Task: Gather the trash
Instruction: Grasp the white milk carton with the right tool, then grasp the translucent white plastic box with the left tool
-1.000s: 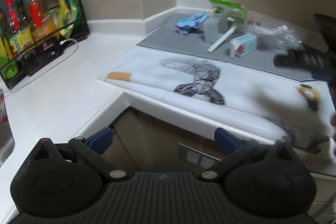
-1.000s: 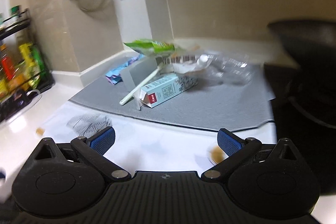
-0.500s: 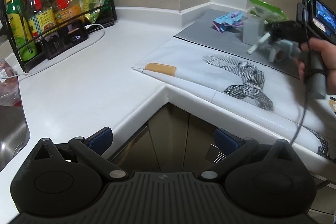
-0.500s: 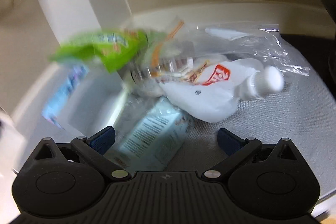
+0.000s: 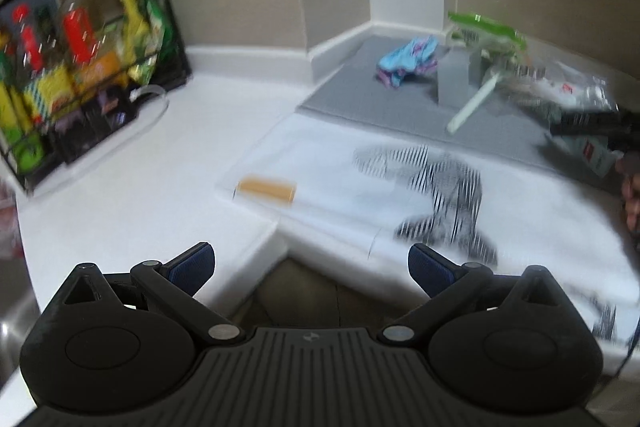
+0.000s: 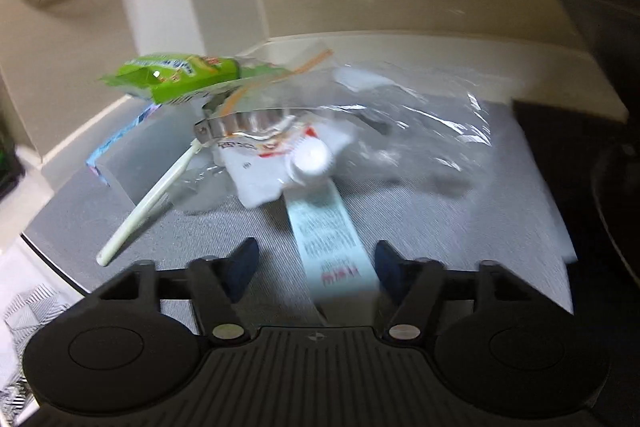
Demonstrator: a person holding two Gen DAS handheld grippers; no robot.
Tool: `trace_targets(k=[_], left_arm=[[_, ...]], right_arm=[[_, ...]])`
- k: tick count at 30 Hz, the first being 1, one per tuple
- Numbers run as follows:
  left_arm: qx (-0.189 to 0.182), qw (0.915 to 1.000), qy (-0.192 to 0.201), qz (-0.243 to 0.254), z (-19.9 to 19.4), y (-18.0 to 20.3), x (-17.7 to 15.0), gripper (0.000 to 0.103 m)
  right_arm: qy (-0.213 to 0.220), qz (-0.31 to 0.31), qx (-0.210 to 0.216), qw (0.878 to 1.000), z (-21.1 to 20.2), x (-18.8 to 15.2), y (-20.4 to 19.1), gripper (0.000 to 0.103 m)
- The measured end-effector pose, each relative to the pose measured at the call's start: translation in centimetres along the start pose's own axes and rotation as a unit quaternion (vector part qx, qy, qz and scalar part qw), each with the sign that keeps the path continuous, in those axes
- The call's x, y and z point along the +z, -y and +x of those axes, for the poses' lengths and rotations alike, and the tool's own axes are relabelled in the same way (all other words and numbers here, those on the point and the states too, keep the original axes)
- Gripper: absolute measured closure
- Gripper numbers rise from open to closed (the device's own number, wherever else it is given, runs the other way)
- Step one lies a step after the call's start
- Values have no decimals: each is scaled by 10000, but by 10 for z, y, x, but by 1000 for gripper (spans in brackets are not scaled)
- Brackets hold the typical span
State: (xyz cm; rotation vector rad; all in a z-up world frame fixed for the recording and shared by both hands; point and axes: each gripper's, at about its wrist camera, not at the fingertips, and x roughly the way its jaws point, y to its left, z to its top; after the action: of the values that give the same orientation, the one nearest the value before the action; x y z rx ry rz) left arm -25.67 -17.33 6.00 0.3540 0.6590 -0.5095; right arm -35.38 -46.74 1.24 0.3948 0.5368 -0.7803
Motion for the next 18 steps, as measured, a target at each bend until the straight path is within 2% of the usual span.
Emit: trace_targets(k=[1, 2, 4, 7, 13, 18], left_arm=[[-14, 10000, 34, 16, 2, 3, 10, 0], [-53, 10000, 76, 31, 4, 7, 21, 0], [-206, 9995, 216, 115, 11, 17, 45, 0], [-570, 9963, 490, 417, 31, 42, 81, 0], [-1050, 9932, 289, 407, 101, 106, 139, 0], [-914, 9953, 225, 231, 154, 149, 165, 0]], right_arm=[[58, -171, -92, 9998, 3, 0, -3, 70], [142, -308, -133, 9993, 6, -1, -5, 71], [231, -153, 65, 9996, 4, -3, 2, 73], [214, 414, 540, 9975, 2, -2, 23, 73], [176, 178, 410, 9988, 1, -3, 12, 72], [211, 219, 486, 9984, -1, -4, 14, 72]])
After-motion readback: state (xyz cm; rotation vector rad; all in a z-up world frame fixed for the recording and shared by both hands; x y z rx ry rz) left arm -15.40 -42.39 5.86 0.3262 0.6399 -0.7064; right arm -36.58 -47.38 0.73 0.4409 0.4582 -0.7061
